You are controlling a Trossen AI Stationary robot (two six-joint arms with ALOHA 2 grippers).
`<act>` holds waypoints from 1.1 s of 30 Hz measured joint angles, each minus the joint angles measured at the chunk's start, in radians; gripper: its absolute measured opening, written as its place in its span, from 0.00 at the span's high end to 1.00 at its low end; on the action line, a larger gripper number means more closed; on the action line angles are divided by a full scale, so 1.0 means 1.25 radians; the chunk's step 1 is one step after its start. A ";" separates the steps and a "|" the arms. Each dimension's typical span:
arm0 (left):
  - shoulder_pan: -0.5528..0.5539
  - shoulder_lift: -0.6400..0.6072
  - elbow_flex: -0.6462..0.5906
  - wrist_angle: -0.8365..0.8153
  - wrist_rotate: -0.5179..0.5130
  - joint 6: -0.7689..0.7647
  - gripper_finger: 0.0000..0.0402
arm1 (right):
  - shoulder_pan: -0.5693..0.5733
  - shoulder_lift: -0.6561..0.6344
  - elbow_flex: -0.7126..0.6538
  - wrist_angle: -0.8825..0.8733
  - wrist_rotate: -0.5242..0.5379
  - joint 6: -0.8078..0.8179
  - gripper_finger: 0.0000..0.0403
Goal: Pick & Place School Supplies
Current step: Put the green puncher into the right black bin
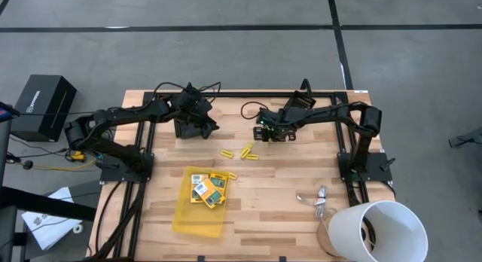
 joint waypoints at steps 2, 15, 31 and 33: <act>0.000 0.000 0.000 0.000 0.000 0.000 0.63 | -0.002 0.001 0.000 0.000 0.001 0.000 0.59; 0.002 0.000 0.000 -0.037 0.000 0.041 0.63 | 0.008 0.062 0.006 0.014 -0.024 0.033 0.62; 0.004 0.000 0.000 -0.034 0.000 0.040 0.63 | -0.001 0.074 0.071 -0.044 -0.022 -0.057 0.94; 0.004 0.000 0.000 -0.033 0.000 0.040 0.63 | -0.001 0.073 0.106 -0.040 -0.028 -0.081 0.94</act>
